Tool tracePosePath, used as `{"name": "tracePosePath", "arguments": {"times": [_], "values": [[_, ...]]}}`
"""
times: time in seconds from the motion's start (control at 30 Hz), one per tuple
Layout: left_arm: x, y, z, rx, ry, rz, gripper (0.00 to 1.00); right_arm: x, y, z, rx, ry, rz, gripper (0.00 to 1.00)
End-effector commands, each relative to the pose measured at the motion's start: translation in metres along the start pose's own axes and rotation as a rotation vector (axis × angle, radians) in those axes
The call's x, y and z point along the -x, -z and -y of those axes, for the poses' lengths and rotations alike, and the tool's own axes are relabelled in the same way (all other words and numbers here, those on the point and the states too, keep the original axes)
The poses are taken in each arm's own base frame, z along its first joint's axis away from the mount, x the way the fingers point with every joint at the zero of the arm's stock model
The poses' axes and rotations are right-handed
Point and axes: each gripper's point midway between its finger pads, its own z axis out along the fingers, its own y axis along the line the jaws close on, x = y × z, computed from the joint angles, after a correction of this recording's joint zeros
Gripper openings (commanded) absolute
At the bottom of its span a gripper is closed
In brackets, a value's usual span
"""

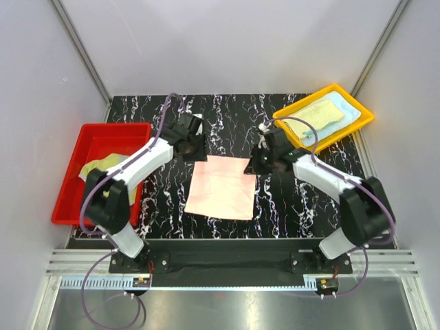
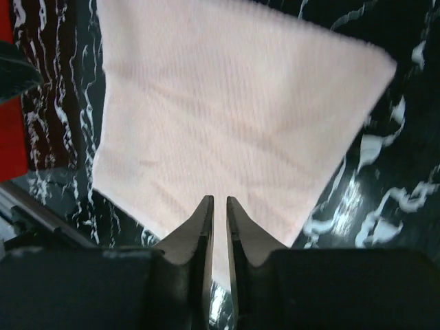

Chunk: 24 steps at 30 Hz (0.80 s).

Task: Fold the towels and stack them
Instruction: Fold the towel

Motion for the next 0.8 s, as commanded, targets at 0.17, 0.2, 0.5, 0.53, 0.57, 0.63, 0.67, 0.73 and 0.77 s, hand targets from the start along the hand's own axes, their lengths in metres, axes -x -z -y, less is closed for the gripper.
{"name": "tracePosePath", "arguments": {"times": [0.17,0.2,0.5,0.53,0.57,0.63,0.67,0.73,0.77], "values": [[0.042,-0.088,-0.012,-0.058,-0.029,-0.093,0.42,0.047,-0.068,0.058,-0.166,0.21,-0.092,0.14],[0.044,-0.093,-0.02,-0.047,-0.014,-0.098,0.42,0.048,-0.072,0.063,-0.184,0.219,-0.101,0.14],[0.041,-0.125,-0.041,-0.021,-0.01,-0.173,0.42,0.051,-0.086,0.105,-0.296,0.312,-0.172,0.23],[0.041,-0.123,-0.038,-0.039,-0.018,-0.178,0.42,0.05,-0.084,0.103,-0.284,0.329,-0.185,0.24],[0.043,-0.12,-0.035,-0.05,-0.024,-0.175,0.42,0.053,-0.08,0.099,-0.272,0.34,-0.182,0.25],[0.052,-0.108,-0.031,-0.067,-0.05,-0.158,0.42,0.059,-0.072,0.089,-0.245,0.372,-0.189,0.31],[0.056,-0.102,-0.029,-0.075,-0.066,-0.144,0.43,0.063,-0.067,0.082,-0.226,0.385,-0.184,0.33],[0.072,-0.088,-0.024,-0.098,-0.133,-0.09,0.45,0.068,-0.058,0.071,-0.174,0.423,-0.194,0.39],[0.077,-0.085,-0.022,-0.105,-0.159,-0.077,0.45,0.069,-0.055,0.068,-0.162,0.435,-0.2,0.41]]}}
